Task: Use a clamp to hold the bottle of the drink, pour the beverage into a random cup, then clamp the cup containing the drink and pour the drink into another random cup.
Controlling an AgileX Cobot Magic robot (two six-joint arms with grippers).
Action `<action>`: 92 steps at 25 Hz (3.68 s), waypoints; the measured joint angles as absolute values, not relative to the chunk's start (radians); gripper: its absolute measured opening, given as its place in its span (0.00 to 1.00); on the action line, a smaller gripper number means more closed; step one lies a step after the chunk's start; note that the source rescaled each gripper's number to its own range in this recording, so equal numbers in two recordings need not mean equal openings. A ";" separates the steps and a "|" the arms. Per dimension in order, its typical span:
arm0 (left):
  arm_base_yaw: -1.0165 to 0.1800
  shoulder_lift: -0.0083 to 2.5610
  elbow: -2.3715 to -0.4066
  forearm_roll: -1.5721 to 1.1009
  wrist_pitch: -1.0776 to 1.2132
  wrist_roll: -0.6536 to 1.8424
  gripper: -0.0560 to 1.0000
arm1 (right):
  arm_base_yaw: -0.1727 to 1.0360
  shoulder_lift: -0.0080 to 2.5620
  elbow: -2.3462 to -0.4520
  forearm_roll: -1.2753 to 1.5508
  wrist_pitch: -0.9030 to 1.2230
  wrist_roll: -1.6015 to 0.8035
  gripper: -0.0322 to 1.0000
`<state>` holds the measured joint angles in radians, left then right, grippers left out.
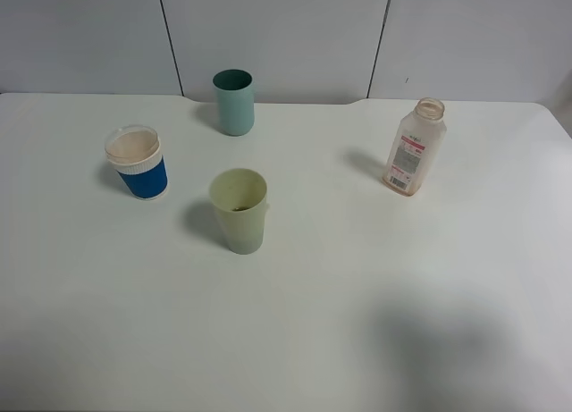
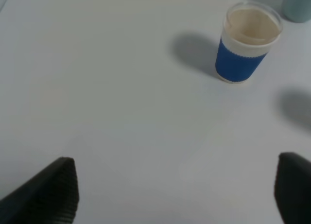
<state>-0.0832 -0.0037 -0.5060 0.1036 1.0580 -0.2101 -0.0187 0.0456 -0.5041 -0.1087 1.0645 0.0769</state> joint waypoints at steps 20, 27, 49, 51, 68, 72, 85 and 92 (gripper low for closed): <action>-0.083 -0.004 -0.506 0.104 1.058 -0.210 0.89 | -0.019 0.046 -0.504 -0.109 1.065 0.077 0.93; -0.083 -0.004 -0.506 0.104 1.058 -0.210 0.89 | -0.019 0.046 -0.504 -0.109 1.065 0.077 0.93; -0.083 -0.004 -0.510 0.108 1.050 -0.210 0.89 | -0.019 0.046 -0.504 -0.109 1.065 0.077 0.93; -0.083 -0.004 -0.526 0.127 0.991 -0.210 0.89 | -0.019 0.046 -0.504 -0.109 1.065 0.077 0.93; -0.083 0.125 -0.542 0.407 0.315 -0.312 0.80 | -0.019 0.046 -0.504 -0.109 1.065 0.077 0.93; -0.083 0.230 -0.542 0.345 0.244 -0.317 0.80 | -0.019 0.046 -0.504 -0.109 1.065 0.077 0.93; -0.108 0.431 -0.500 0.144 0.204 -0.321 0.80 | -0.019 0.046 -0.504 -0.109 1.065 0.077 0.93; -0.276 0.439 -0.418 0.130 0.166 -0.322 0.80 | -0.019 0.046 -0.504 -0.109 1.065 0.077 0.93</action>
